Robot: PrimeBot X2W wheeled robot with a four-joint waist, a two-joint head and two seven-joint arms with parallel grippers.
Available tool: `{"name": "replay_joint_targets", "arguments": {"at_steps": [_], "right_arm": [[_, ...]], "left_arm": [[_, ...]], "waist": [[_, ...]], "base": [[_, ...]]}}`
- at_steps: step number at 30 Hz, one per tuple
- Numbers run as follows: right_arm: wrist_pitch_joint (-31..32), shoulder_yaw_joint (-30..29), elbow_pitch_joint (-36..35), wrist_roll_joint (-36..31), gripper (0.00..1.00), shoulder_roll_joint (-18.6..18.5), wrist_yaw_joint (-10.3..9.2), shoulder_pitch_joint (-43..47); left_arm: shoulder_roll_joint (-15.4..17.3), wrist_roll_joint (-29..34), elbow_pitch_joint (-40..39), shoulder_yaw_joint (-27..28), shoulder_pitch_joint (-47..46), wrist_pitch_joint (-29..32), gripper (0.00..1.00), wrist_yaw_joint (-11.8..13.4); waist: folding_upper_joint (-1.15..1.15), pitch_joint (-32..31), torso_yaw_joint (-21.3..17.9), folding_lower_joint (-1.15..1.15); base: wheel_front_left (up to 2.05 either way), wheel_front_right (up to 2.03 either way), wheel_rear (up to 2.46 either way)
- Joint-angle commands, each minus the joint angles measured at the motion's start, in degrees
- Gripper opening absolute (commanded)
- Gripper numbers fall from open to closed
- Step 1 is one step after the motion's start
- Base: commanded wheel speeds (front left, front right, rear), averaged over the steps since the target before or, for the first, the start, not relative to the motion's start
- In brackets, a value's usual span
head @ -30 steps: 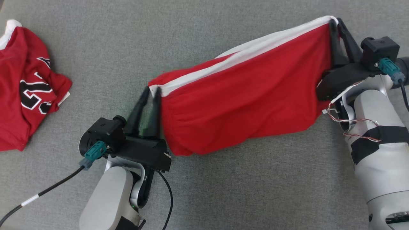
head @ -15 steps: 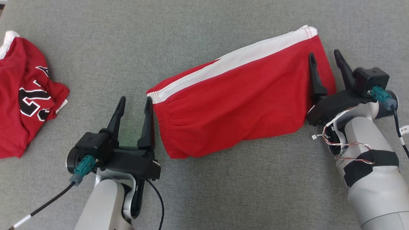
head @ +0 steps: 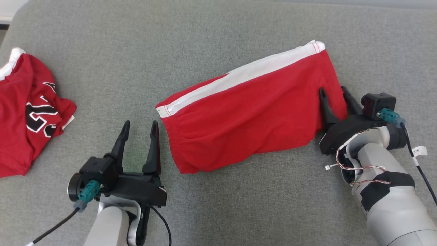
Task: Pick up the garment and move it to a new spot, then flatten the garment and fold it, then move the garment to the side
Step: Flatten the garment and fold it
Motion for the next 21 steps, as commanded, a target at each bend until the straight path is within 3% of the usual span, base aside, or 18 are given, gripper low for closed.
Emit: {"name": "replay_joint_targets", "arguments": {"at_steps": [1,11,21], "right_arm": [[0.93,1.06,2.53,0.95,0.00,1.38,-0.12,2.69],[-1.45,-0.86,4.47,6.62,0.00,2.73,-0.13,5.36],[-1.54,-8.23,-4.84,6.10,0.00,5.57,-0.13,17.34]], "left_arm": [[-0.02,0.39,0.24,-0.07,0.67,-0.19,1.00,-0.11],[-0.01,2.53,2.51,0.59,5.73,-0.19,1.00,0.33],[-0.03,4.49,3.84,4.27,12.94,-0.19,1.00,0.36]], "waist": [[0.01,-0.65,0.02,0.02],[0.01,-7.60,-2.25,0.02],[0.01,-14.30,-7.13,0.02]], "base": [[0.00,0.00,0.00],[0.00,0.00,0.00],[0.00,0.00,0.00]]}}
